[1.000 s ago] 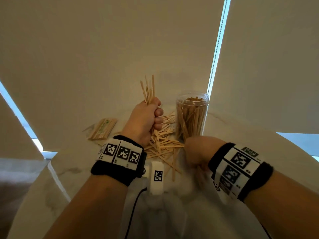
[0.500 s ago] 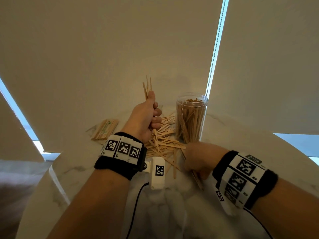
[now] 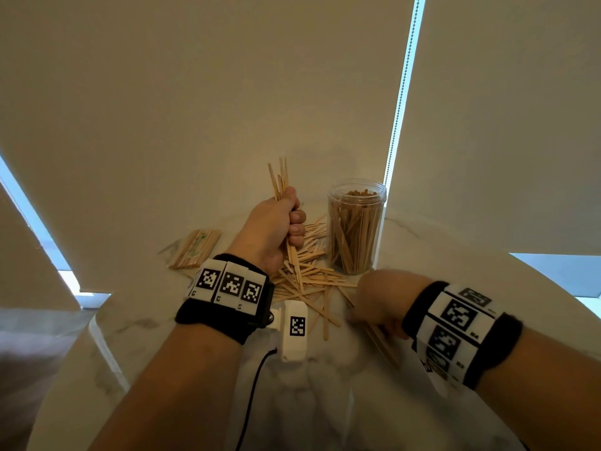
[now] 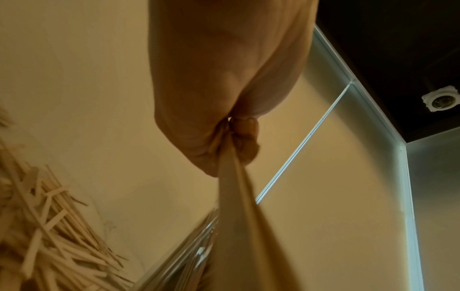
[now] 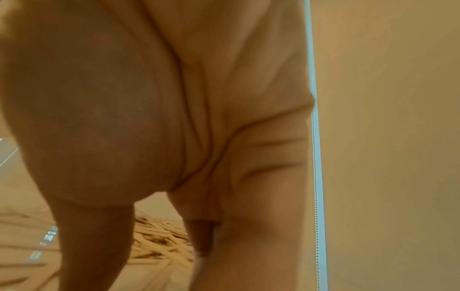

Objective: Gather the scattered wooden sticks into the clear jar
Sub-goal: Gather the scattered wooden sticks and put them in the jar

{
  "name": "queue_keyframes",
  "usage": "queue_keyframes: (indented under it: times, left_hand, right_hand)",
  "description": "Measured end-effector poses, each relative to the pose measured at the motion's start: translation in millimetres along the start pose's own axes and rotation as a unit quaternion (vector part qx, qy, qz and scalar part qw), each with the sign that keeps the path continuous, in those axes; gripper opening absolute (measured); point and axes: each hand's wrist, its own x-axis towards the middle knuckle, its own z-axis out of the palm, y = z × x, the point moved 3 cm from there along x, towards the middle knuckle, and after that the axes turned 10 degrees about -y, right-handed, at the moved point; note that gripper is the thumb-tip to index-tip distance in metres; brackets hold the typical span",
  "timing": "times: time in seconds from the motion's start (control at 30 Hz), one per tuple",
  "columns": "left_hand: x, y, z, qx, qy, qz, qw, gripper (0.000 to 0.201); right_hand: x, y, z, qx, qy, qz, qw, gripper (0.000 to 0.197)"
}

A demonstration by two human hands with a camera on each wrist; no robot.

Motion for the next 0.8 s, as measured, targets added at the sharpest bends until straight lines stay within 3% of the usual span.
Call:
queue_keyframes:
  times: [0.1,0.27,0.47,0.63,0.8]
  left_hand:
    - [0,0,-2,0.002,0.004,-0.002,1.0,0.033]
    - [0,0,-2,-0.004,0.009,-0.009,1.0,0.031]
    - [2,-2,-1,-0.025,0.001,-0.015,1.0,0.028]
    - [5,-4,7,-0.043,0.016,0.015,0.999,0.025]
    - [-2,-14,27,-0.011,-0.005,-0.02,1.0,0.022]
  right_hand:
    - [-1,0,-3,0.0,-0.015,-0.028,0.999,0.031]
    - [-9,4,3,0.025,-0.038,-0.04,0.998,0.035]
    - [-5,21,24,0.105,-0.028,0.004,0.994,0.026]
    - [-20,37,17,0.201,0.052,-0.031,0.978,0.037]
    - [-42,36,-20,0.297,0.22,-0.118,0.922,0.022]
